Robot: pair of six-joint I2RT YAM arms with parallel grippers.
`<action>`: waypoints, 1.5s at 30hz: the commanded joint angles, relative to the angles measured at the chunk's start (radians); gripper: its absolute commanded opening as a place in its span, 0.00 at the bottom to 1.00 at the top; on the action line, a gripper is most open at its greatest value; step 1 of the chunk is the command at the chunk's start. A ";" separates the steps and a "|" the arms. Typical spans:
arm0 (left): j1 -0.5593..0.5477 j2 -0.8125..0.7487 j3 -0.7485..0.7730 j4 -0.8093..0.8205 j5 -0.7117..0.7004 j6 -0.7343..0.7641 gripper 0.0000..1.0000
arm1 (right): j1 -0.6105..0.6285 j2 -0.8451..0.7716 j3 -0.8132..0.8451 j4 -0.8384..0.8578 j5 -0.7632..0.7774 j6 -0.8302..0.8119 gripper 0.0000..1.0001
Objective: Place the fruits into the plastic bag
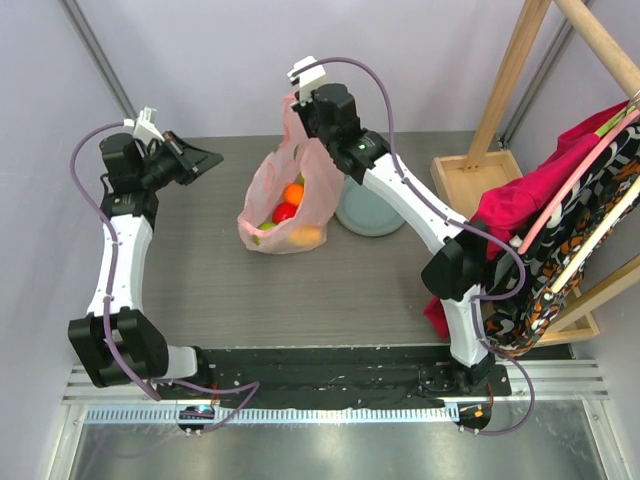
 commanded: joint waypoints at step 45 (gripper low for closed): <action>-0.074 -0.521 -0.006 -0.369 -0.466 0.449 1.00 | 0.066 -1.049 -1.200 0.319 0.117 0.322 1.00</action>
